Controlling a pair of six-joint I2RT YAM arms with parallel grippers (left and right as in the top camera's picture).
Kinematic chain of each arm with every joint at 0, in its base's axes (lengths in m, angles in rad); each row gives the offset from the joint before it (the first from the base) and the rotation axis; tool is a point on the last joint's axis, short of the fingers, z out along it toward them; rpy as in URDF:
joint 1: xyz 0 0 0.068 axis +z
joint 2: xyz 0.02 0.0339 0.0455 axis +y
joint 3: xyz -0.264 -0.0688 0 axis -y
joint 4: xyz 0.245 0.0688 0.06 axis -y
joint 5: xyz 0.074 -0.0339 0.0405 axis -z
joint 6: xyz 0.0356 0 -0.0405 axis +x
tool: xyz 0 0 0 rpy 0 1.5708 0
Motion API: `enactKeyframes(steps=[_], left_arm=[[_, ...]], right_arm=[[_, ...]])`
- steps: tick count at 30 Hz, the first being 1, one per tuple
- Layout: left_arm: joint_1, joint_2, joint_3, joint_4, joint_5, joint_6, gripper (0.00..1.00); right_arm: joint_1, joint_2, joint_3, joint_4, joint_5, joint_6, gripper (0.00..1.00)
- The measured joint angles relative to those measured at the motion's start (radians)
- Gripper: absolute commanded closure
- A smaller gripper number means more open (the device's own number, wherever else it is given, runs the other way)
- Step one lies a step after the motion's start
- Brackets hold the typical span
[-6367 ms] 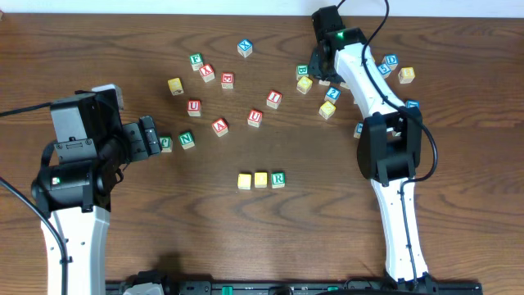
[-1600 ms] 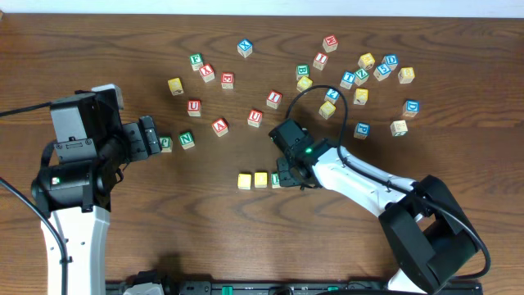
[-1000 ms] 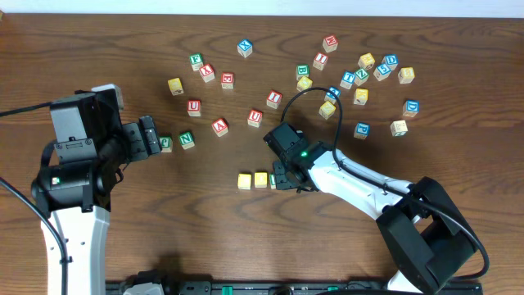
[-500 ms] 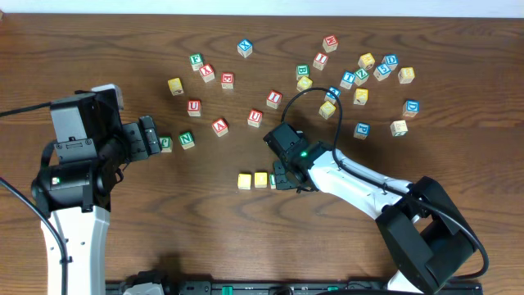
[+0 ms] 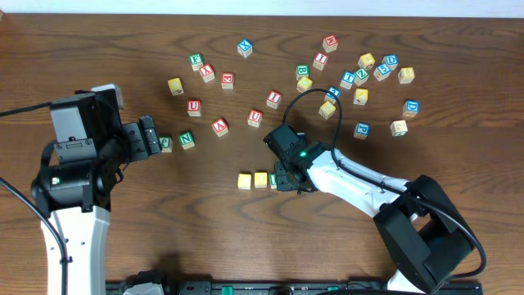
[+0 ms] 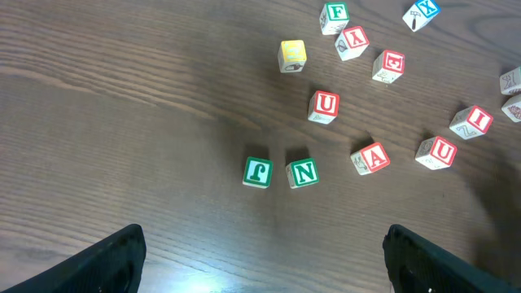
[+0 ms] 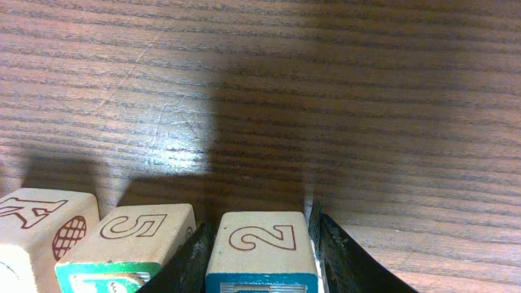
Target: Spell out CORL
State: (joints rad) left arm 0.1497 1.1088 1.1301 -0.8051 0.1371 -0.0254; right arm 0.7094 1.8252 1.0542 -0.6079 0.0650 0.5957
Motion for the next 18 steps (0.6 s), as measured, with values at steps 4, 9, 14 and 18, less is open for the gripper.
enactKeyframes(steps=[4, 9, 14, 18], left_arm=[[0.0, 0.0, 0.0, 0.0, 0.0, 0.0, 0.08], [0.0, 0.0, 0.0, 0.0, 0.0, 0.0, 0.08], [0.0, 0.0, 0.0, 0.0, 0.0, 0.0, 0.08], [0.0, 0.0, 0.0, 0.0, 0.0, 0.0, 0.09]], right_arm=[[0.0, 0.0, 0.0, 0.007, 0.0, 0.0, 0.64], [0.0, 0.0, 0.0, 0.013, -0.001, 0.0, 0.64], [0.0, 0.0, 0.0, 0.014, 0.0, 0.0, 0.64], [0.0, 0.0, 0.0, 0.014, 0.0, 0.0, 0.64]])
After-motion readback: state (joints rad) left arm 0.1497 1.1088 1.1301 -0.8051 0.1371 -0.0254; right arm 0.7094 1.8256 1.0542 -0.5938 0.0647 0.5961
